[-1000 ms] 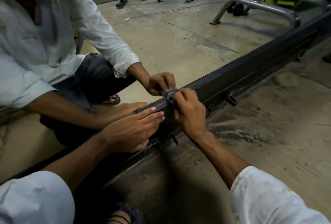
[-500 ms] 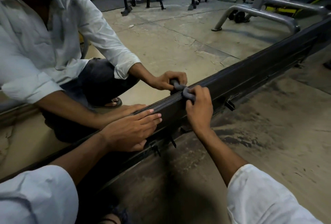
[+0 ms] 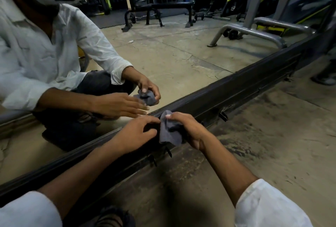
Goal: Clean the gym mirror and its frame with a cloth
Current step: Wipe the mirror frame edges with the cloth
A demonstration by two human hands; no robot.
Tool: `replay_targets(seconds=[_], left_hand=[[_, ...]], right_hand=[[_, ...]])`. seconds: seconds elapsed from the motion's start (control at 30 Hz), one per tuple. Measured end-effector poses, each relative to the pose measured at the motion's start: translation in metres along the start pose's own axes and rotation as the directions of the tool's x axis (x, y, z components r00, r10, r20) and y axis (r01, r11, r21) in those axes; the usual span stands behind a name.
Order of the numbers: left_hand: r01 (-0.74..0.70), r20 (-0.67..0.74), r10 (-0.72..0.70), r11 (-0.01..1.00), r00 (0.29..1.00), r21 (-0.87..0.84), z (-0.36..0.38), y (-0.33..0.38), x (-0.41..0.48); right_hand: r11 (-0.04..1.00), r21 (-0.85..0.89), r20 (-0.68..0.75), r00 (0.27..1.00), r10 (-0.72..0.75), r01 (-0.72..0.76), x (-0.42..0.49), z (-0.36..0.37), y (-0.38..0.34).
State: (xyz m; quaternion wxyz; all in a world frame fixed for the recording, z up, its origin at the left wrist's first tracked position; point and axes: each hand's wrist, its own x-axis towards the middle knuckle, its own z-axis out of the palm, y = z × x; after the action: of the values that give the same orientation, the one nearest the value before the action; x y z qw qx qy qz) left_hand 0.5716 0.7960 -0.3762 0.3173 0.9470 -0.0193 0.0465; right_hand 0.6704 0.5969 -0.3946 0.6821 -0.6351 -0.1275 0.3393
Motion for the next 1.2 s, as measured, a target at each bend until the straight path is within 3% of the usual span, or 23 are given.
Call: replay_targets(seconds=[0.07,0.13,0.2,0.3,0.43,0.57,0.67,0.83,1.07,1.2], left_hand=[[0.202,-0.04,-0.241,0.882,0.97,-0.427,0.005,0.013,-0.008],[0.27,0.001,-0.363,0.692,0.932,-0.669,0.017,0.029,-0.013],[0.284,0.02,-0.399,0.616,0.917,-0.735,0.034,0.039,-0.017],[0.286,0.006,-0.432,0.587,0.902,-0.757,0.056,0.045,-0.022],[0.282,0.008,-0.503,0.471,0.864,-0.836,0.073,0.042,-0.033],[0.238,0.041,-0.516,0.322,0.856,-0.916,0.074,0.04,-0.037],[0.209,0.015,-0.539,0.301,0.842,-0.93,0.072,0.036,-0.037],[0.197,0.031,-0.559,0.24,0.828,-0.951,0.069,0.028,-0.045],[0.215,0.051,-0.468,0.305,0.882,-0.928,0.063,0.027,-0.048],[0.219,0.096,-0.376,0.299,0.922,-0.929,0.064,0.038,-0.049]], right_hand=[[0.999,0.039,0.03,1.0,-0.007,0.006,-0.013,0.002,-0.002],[0.998,0.066,0.058,0.998,0.0,-0.003,-0.026,0.004,-0.003],[0.998,0.055,0.066,0.998,0.021,-0.024,-0.038,0.006,-0.004],[0.999,0.006,-0.007,0.998,0.054,-0.054,-0.052,0.002,-0.009],[0.986,-0.17,-0.017,1.0,-0.002,-0.001,-0.054,-0.013,-0.006],[0.919,-0.394,0.144,0.989,0.029,0.03,-0.053,-0.022,-0.006],[0.883,-0.469,0.238,0.966,0.1,0.024,-0.053,-0.019,-0.009],[0.836,-0.546,0.166,0.97,0.176,-0.059,-0.047,-0.008,-0.005],[0.969,-0.242,-0.137,0.987,-0.082,0.047,-0.034,-0.004,-0.011],[0.987,-0.117,-0.179,0.975,-0.13,0.11,-0.035,0.003,-0.011]])
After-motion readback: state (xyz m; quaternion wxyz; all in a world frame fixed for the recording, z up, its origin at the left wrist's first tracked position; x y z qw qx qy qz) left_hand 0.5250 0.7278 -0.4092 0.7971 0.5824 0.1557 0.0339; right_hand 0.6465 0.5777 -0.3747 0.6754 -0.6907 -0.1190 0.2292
